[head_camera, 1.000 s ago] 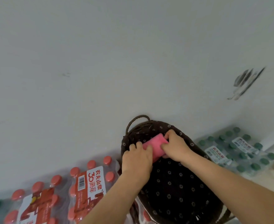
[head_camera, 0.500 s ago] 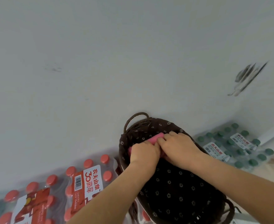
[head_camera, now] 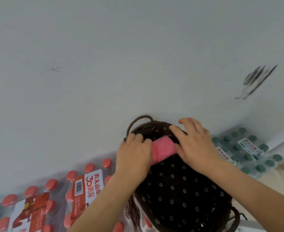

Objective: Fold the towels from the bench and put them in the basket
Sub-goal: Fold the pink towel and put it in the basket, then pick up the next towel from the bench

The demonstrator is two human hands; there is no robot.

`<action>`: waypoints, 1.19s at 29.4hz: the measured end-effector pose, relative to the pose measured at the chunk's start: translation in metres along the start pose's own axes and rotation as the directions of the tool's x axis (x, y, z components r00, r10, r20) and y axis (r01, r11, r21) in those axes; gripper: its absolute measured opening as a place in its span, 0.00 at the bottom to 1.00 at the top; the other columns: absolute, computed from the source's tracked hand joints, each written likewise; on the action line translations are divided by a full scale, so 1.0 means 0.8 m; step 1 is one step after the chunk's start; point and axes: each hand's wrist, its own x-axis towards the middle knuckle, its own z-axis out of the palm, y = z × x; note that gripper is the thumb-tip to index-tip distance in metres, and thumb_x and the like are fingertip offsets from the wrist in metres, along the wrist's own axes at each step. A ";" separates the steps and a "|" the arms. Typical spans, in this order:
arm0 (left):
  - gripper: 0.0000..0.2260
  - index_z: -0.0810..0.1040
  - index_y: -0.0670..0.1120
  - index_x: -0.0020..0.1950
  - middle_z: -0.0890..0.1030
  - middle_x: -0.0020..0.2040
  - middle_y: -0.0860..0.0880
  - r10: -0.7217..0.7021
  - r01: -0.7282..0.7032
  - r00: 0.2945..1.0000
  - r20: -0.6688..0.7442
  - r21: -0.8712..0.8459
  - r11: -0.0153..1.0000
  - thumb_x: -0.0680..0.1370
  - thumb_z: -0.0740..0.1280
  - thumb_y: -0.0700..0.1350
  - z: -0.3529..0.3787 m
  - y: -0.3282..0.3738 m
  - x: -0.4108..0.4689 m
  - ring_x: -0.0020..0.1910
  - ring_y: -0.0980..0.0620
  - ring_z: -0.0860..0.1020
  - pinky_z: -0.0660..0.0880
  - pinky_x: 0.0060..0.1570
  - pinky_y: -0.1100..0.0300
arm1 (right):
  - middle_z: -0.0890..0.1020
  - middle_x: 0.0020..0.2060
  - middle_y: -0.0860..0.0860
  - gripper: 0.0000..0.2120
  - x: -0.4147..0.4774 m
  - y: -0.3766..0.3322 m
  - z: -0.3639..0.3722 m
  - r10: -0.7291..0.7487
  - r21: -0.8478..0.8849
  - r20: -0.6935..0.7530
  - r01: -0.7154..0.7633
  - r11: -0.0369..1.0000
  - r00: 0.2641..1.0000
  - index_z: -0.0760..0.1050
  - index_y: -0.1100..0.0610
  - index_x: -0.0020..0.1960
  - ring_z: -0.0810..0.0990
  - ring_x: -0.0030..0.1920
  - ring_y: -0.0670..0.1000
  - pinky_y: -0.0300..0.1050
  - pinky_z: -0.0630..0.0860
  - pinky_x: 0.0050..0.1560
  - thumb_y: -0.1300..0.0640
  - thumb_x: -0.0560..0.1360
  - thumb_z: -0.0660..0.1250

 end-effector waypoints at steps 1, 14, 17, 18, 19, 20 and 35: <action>0.15 0.76 0.49 0.55 0.76 0.49 0.48 -0.066 0.063 0.996 -0.067 -0.046 0.997 0.69 0.70 0.47 -0.004 -0.008 -0.013 0.48 0.46 0.72 0.69 0.38 0.55 | 0.68 0.67 0.59 0.27 -0.001 0.004 -0.007 0.076 0.064 0.072 -0.080 0.995 0.995 0.64 0.50 0.70 0.70 0.63 0.61 0.58 0.75 0.54 0.54 0.73 0.67; 0.15 0.64 0.52 0.57 0.74 0.37 0.56 -0.307 0.383 0.924 0.229 -0.575 0.723 0.74 0.63 0.42 -0.002 -0.034 -0.063 0.32 0.59 0.72 0.61 0.26 0.69 | 0.77 0.35 0.53 0.24 -0.010 0.007 -0.005 0.240 0.237 0.279 -0.309 0.921 0.930 0.55 0.45 0.73 0.79 0.39 0.60 0.53 0.77 0.43 0.56 0.79 0.55; 0.15 0.65 0.54 0.58 0.76 0.38 0.55 -0.306 0.376 0.926 0.221 -0.620 0.689 0.74 0.63 0.43 0.001 -0.035 -0.063 0.34 0.59 0.74 0.64 0.29 0.69 | 0.74 0.32 0.51 0.22 -0.016 0.003 -0.005 0.287 0.180 0.249 -0.335 0.925 0.925 0.57 0.48 0.72 0.76 0.34 0.57 0.50 0.74 0.37 0.57 0.79 0.55; 0.15 0.66 0.54 0.60 0.77 0.39 0.56 -0.307 0.368 0.928 0.211 -0.639 0.675 0.75 0.62 0.44 0.004 -0.035 -0.062 0.36 0.58 0.76 0.66 0.31 0.67 | 0.74 0.33 0.51 0.21 -0.018 0.001 -0.006 0.314 0.153 0.242 -0.356 0.922 0.918 0.58 0.49 0.71 0.75 0.34 0.57 0.48 0.71 0.36 0.56 0.79 0.54; 0.16 0.66 0.54 0.62 0.78 0.42 0.56 -0.308 0.363 0.929 0.203 -0.656 0.662 0.75 0.62 0.45 0.007 -0.036 -0.060 0.39 0.56 0.78 0.69 0.36 0.63 | 0.75 0.35 0.52 0.20 -0.019 -0.001 -0.009 0.341 0.115 0.241 -0.376 0.919 0.908 0.58 0.50 0.71 0.74 0.35 0.57 0.48 0.69 0.35 0.55 0.79 0.54; 0.17 0.66 0.54 0.64 0.79 0.45 0.55 -0.309 0.362 0.929 0.203 -0.668 0.650 0.76 0.62 0.47 0.010 -0.036 -0.059 0.44 0.53 0.79 0.71 0.41 0.60 | 0.77 0.40 0.54 0.20 -0.021 -0.005 -0.011 0.359 0.066 0.231 -0.383 0.921 0.904 0.59 0.51 0.70 0.76 0.39 0.57 0.47 0.69 0.36 0.54 0.79 0.54; 0.10 0.82 0.51 0.53 0.75 0.26 0.58 -0.639 0.339 0.764 -0.087 -0.789 0.512 0.77 0.62 0.44 -0.038 -0.193 -0.246 0.24 0.61 0.71 0.69 0.31 0.61 | 0.79 0.57 0.51 0.16 0.029 -0.285 -0.115 -0.233 0.211 0.202 0.190 0.959 0.951 0.70 0.50 0.66 0.78 0.55 0.53 0.52 0.75 0.54 0.52 0.79 0.56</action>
